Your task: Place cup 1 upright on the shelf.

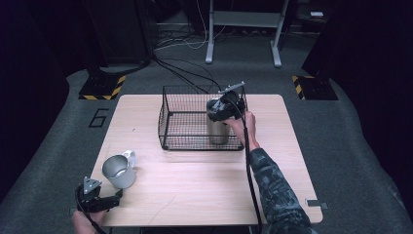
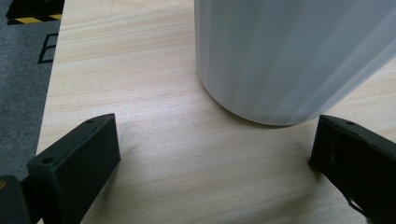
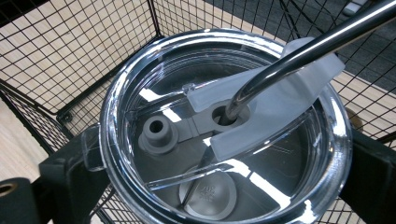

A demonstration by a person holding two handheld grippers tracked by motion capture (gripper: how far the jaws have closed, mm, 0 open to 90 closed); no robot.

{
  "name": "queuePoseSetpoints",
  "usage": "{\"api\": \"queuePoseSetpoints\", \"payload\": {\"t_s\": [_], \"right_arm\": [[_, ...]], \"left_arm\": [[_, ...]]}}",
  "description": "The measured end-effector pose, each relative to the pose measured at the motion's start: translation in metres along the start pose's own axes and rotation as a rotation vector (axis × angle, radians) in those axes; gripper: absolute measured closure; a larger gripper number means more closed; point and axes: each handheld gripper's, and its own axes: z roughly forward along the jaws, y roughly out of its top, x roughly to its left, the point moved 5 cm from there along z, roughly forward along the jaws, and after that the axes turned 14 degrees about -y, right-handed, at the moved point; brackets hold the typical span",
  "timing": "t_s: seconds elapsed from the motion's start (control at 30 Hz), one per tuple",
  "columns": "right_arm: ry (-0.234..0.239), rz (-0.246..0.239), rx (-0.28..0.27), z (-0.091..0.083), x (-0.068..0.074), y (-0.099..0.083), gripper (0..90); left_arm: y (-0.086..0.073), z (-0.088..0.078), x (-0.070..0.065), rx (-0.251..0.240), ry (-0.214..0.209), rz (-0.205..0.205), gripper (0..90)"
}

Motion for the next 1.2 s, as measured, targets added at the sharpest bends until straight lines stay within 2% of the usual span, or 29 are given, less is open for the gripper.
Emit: {"api": "queuePoseSetpoints", "payload": {"t_s": [0.1,0.2,0.3,0.43,0.47,0.57,0.67,0.7,0.83,0.93,1.03,1.2], "right_arm": [[0.008,0.009,0.004,0.001,0.0,-0.001,3.2],[0.006,-0.006,0.0,0.001,-0.001,-0.003,3.2],[0.005,0.015,0.001,0.0,-0.001,-0.004,3.1],[0.006,0.022,0.01,-0.001,-0.002,-0.007,3.0],[0.008,0.005,0.005,-0.001,-0.003,-0.007,3.0],[0.006,0.023,0.008,-0.002,-0.002,-0.008,2.8],[0.014,0.002,0.012,-0.003,-0.004,-0.009,2.4],[0.009,0.015,0.018,-0.003,-0.003,-0.009,2.3],[0.008,0.001,0.026,-0.005,-0.003,-0.01,1.9],[0.0,-0.006,0.015,-0.01,-0.002,-0.009,0.0],[0.017,-0.001,0.0,-0.016,-0.002,-0.007,0.0],[0.013,-0.008,-0.009,-0.027,-0.001,-0.005,0.0]], "left_arm": [[0.0,0.0,0.0,0.0,0.0,0.0,1.0],[0.0,0.0,0.0,0.0,0.0,0.0,1.0],[0.0,0.0,0.0,0.0,0.0,0.0,1.0],[0.0,0.0,0.0,0.0,0.0,0.0,1.0],[0.0,0.0,0.0,0.0,0.0,0.001,1.0],[0.0,0.0,0.0,0.0,0.0,0.001,1.0],[0.0,0.0,0.0,0.002,0.0,-0.002,1.0],[0.0,0.0,0.0,0.001,0.0,-0.002,1.0],[0.0,-0.001,0.0,0.009,-0.004,-0.003,1.0],[0.0,-0.001,0.0,0.009,-0.004,-0.002,1.0],[0.0,-0.001,0.0,0.008,-0.004,-0.003,1.0],[0.0,-0.001,0.0,0.009,-0.004,-0.002,1.0]]}}
